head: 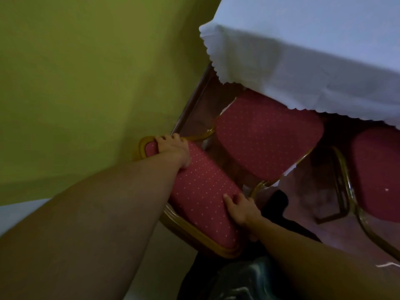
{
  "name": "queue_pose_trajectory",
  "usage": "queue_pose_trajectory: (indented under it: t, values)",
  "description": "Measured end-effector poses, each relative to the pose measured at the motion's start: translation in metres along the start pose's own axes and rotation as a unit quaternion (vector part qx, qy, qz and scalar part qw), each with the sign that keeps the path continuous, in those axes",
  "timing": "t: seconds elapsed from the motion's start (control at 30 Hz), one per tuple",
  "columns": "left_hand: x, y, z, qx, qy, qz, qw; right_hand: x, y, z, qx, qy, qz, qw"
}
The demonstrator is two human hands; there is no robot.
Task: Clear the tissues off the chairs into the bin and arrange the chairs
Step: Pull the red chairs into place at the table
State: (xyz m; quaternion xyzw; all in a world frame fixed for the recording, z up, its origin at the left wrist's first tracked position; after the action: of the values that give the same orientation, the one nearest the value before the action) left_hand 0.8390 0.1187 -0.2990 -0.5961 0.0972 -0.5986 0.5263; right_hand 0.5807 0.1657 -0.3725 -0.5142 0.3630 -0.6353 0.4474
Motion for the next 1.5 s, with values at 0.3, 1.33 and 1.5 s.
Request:
queue_pose_trajectory:
  t: [0.3,1.33,1.5]
  values:
    - [0.01,0.002,0.02,0.033,0.043,0.05,0.997,-0.009,0.001,-0.005,-0.061,0.093,-0.005,0.994]
    - [-0.05,-0.023,-0.061,-0.001,-0.058,0.185,0.981,0.073,-0.025,-0.143,-0.118,0.117,-0.067,0.984]
    - [-0.032,-0.021,-0.09,-0.016,-0.085,0.17,0.982,0.109,-0.026,-0.153,-0.122,0.11,-0.097,0.982]
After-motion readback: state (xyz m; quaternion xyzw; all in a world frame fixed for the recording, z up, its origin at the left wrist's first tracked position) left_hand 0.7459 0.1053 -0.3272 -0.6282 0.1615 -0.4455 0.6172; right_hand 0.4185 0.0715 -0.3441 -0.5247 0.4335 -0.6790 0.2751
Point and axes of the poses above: each hand's wrist, its own y-axis towards the middle knuckle, its own x-axis out of the back of the hand, z = x × y, the point moved 5 cm from there along y, towards the middle knuckle, and after that the axes turned 15 degrees about -y, right-handed, at the moved point
